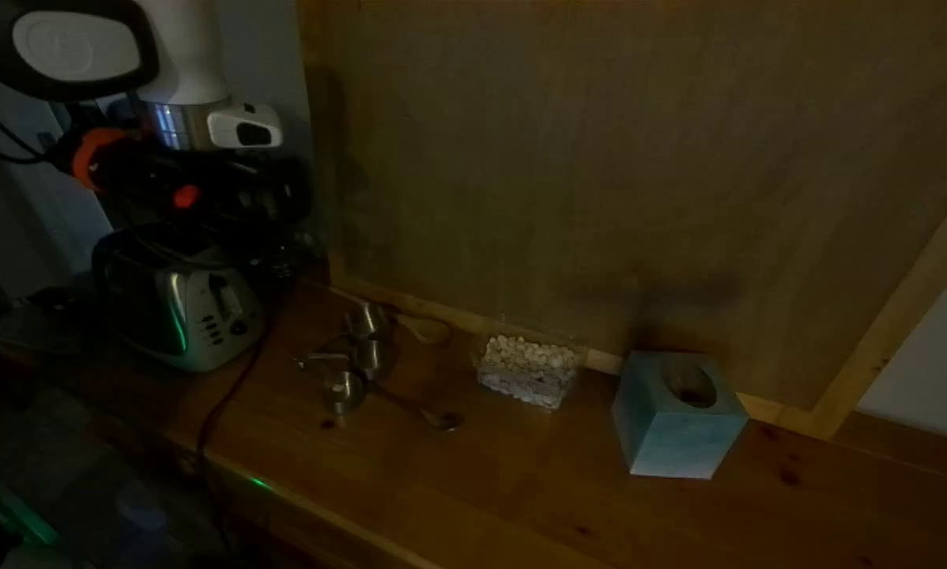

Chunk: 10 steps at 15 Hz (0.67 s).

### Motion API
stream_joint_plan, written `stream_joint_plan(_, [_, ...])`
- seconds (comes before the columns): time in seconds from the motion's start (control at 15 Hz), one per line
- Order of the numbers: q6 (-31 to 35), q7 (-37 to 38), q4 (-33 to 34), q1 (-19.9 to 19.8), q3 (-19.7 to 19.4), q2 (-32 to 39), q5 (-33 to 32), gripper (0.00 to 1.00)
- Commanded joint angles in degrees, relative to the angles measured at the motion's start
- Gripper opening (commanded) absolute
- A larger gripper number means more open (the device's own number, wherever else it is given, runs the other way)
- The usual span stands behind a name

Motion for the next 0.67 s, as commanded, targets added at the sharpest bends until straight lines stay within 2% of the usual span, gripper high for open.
stream_joint_plan(0.0, [-0.12, -0.48, 0.1, -1.03, 0.89, 0.17, 0.55, 1.0])
stream_joint_plan(0.6, [-0.12, -0.48, 0.1, -1.03, 0.89, 0.17, 0.55, 1.0])
